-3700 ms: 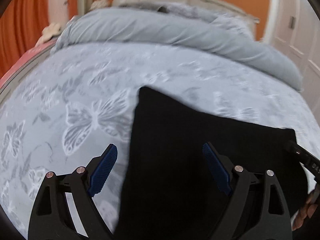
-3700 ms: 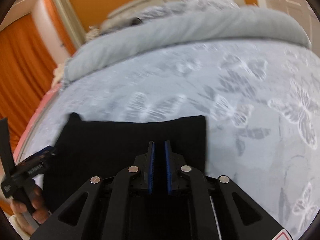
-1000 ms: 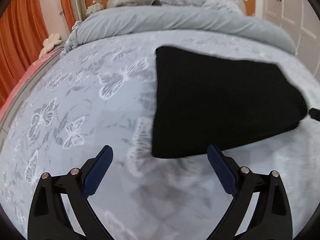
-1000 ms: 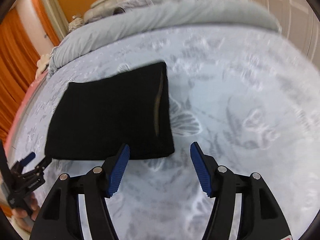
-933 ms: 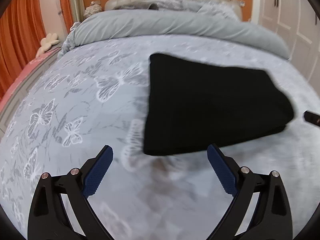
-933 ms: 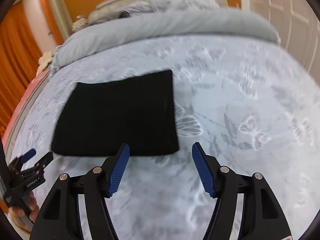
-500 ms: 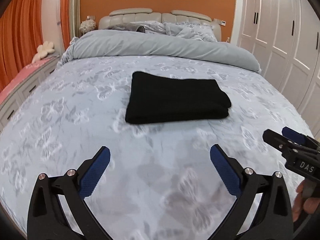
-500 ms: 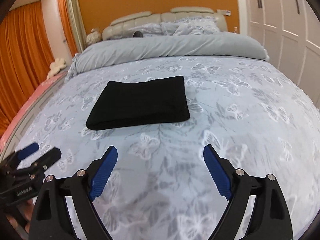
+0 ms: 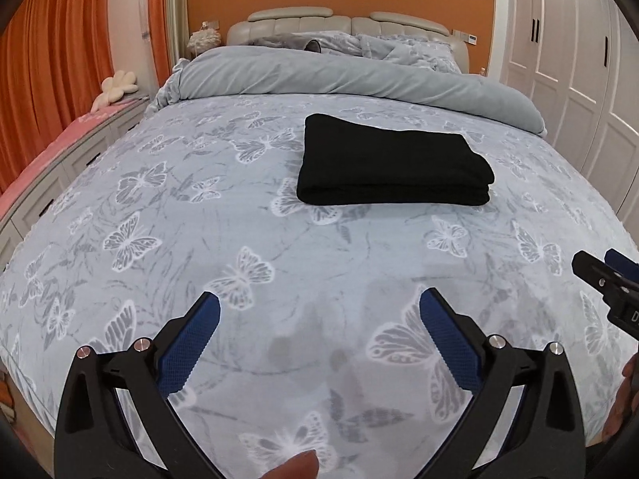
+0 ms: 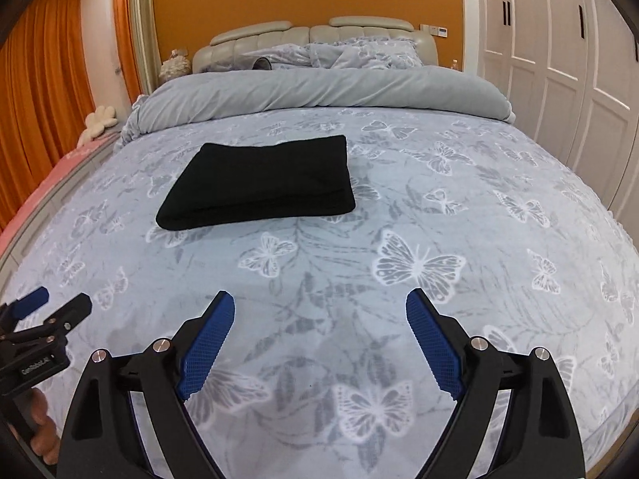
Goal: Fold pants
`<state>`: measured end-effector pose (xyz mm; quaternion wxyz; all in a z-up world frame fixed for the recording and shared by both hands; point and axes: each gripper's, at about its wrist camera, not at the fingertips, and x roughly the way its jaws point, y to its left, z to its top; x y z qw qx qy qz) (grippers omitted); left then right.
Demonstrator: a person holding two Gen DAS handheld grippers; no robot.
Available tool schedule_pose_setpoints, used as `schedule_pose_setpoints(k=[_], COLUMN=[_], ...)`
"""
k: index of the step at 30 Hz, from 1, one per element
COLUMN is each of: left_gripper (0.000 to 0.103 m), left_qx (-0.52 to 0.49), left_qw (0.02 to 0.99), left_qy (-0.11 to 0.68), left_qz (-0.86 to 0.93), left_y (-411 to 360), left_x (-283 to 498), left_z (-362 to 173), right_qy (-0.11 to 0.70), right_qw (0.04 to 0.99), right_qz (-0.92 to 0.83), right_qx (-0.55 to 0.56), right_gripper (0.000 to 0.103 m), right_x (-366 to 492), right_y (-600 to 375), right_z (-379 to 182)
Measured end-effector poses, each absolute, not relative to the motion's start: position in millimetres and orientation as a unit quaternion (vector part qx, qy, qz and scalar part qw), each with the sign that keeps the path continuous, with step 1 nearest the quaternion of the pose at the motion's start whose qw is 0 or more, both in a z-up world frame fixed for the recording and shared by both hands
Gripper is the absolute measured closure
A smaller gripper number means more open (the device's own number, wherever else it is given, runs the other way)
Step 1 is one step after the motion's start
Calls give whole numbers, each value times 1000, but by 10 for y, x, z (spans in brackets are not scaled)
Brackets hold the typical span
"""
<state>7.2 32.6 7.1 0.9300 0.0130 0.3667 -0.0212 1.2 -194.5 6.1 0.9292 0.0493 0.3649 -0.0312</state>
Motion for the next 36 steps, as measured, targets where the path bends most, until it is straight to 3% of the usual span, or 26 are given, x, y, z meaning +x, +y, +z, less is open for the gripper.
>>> schedule_pose_setpoints(k=[36], left_gripper=[5], left_qx=[33], left_qw=[927], left_qy=[369], left_qz=[-52], left_y=[121], left_x=[48], left_z=[47], right_qy=[364], right_qw=[931], right_qz=[-30], right_qx=[30], right_gripper=[17], right_x=[27], right_y=[-1771], right_z=[52])
